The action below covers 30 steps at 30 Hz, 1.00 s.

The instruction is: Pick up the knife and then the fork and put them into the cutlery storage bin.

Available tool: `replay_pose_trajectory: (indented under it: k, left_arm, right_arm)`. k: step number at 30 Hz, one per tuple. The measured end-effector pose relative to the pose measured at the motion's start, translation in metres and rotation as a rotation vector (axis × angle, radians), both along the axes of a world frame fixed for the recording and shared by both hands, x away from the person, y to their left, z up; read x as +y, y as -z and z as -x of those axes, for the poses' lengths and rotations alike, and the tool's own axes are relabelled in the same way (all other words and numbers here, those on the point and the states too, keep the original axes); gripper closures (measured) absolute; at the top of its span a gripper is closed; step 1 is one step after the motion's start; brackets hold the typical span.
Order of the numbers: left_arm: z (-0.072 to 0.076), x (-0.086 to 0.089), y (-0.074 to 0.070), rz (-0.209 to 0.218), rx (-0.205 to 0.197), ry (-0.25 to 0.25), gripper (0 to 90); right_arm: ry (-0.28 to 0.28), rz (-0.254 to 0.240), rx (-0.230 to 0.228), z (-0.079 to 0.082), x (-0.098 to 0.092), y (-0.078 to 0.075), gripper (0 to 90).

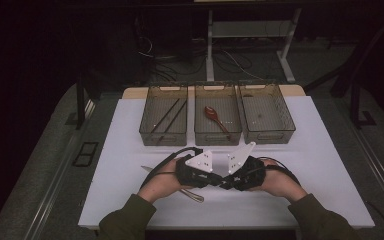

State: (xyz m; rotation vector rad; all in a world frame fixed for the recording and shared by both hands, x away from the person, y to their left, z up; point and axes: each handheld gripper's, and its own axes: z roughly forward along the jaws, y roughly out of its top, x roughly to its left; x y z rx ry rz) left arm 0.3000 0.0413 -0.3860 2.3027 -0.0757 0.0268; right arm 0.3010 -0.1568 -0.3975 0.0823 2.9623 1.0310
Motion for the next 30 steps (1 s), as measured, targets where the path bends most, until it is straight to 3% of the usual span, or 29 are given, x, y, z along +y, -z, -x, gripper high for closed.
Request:
replay_pose_trajectory:
  k: [4, 6, 9, 10, 11, 13, 15, 17, 19, 20, 22, 30]
  left_arm:
    - [0.001, 0.001, 0.002, 0.019, 0.007, -0.008, 82.8]
    - [-0.001, 0.003, 0.001, 0.043, 0.011, -0.027, 75.3]
    - [-0.004, 0.011, -0.001, 0.087, 0.032, -0.085, 69.0]
    - [-0.005, 0.015, -0.001, 0.105, 0.043, -0.096, 64.5]
    - [-0.005, 0.018, -0.002, 0.122, 0.052, -0.118, 64.5]
    - [-0.006, 0.027, -0.002, 0.145, 0.074, -0.149, 61.5]
    - [-0.005, 0.041, -0.001, 0.175, 0.076, -0.212, 55.0]
    - [-0.004, 0.046, 0.000, 0.184, 0.070, -0.236, 52.4]
    - [-0.002, 0.056, -0.001, 0.231, 0.078, -0.270, 49.2]
    - [-0.001, 0.061, -0.002, 0.241, 0.077, -0.293, 44.9]
    - [0.000, 0.069, -0.002, 0.258, 0.082, -0.321, 44.5]
    - [0.010, 0.093, 0.004, 0.272, 0.077, -0.395, 40.0]
  right_arm:
    - [-0.001, -0.003, 0.029, -0.001, -0.001, 0.000, 80.7]
    - [0.013, -0.004, 0.054, -0.002, -0.004, 0.001, 80.8]
    - [0.026, -0.003, 0.053, -0.003, -0.006, 0.002, 80.8]
    - [0.028, -0.001, 0.024, -0.007, -0.010, 0.002, 80.8]
    - [0.028, -0.001, 0.024, -0.007, -0.010, 0.002, 80.8]
    - [0.049, -0.003, 0.020, -0.009, -0.015, 0.000, 80.8]
    - [0.088, -0.011, 0.020, -0.012, -0.024, -0.002, 80.7]
    - [0.100, -0.011, 0.023, -0.014, -0.028, -0.002, 80.7]
    - [0.131, 0.001, 0.014, -0.017, -0.035, -0.002, 80.7]
    - [0.166, 0.009, 0.019, -0.020, -0.041, -0.001, 80.7]
    - [0.180, 0.008, 0.020, -0.022, -0.044, -0.001, 80.7]
    - [0.301, -0.011, 0.030, -0.036, -0.076, -0.006, 80.7]
